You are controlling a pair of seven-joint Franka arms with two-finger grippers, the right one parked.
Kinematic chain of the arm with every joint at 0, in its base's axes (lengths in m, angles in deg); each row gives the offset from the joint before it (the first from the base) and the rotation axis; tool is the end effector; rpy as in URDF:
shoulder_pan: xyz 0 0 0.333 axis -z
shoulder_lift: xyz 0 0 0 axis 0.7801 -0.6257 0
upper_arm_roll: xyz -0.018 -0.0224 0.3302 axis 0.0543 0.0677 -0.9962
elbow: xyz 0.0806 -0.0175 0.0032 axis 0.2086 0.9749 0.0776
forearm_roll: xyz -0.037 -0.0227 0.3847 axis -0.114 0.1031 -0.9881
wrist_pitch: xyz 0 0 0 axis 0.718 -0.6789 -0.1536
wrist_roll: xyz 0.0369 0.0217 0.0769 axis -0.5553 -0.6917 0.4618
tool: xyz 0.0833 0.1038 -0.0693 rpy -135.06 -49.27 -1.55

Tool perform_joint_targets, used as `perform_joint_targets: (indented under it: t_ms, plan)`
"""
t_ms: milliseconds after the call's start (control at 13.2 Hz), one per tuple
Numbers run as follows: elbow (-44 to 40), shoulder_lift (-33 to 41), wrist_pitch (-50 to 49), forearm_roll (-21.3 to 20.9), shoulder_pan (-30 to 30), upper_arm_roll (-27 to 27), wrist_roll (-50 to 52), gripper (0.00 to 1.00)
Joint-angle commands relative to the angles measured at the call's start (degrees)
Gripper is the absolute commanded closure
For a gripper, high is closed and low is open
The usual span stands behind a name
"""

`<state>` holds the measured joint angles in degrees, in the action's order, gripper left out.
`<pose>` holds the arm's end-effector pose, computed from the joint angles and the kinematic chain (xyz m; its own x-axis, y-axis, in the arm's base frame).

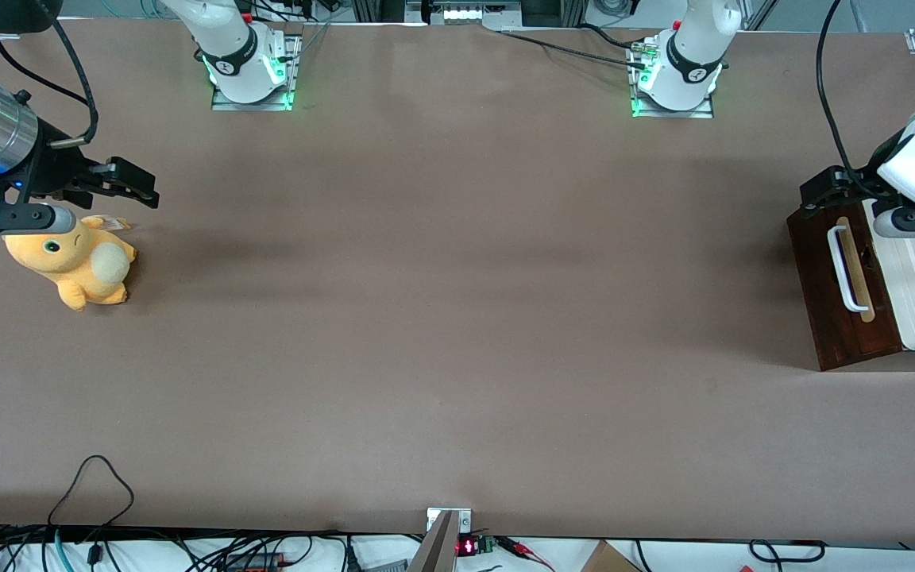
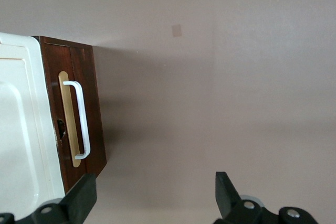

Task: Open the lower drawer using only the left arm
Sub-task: 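Move the left gripper down to the white handle of the lower drawer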

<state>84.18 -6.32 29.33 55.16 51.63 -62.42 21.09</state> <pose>0.5527 -0.0047 0.5537 0.9974 -0.0299 -0.0654 -0.0336 -0.9979 -0.0554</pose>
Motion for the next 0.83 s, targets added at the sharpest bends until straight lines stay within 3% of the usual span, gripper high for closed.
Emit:
perform_joint_targets:
  t_ms: [0, 76, 227, 379, 606, 758]
  plan:
    - [0.4, -0.4, -0.7, 0.6, -1.0, -0.5, -3.9, 0.0]
    - [0.4, -0.4, -0.7, 0.2, -1.0, -0.6, -3.7, 0.0]
    - [0.4, -0.4, -0.8, -6.5, -0.9, 0.4, -2.9, 0.0]
    - [3.0, -1.1, -1.0, -14.6, -0.5, 2.5, 1.6, 0.0]
    - [8.1, -1.7, -5.3, -31.7, -0.5, 10.6, 13.0, 0.0]
    - [11.9, -1.9, -6.1, -34.6, -0.3, 12.6, 19.5, 0.0]
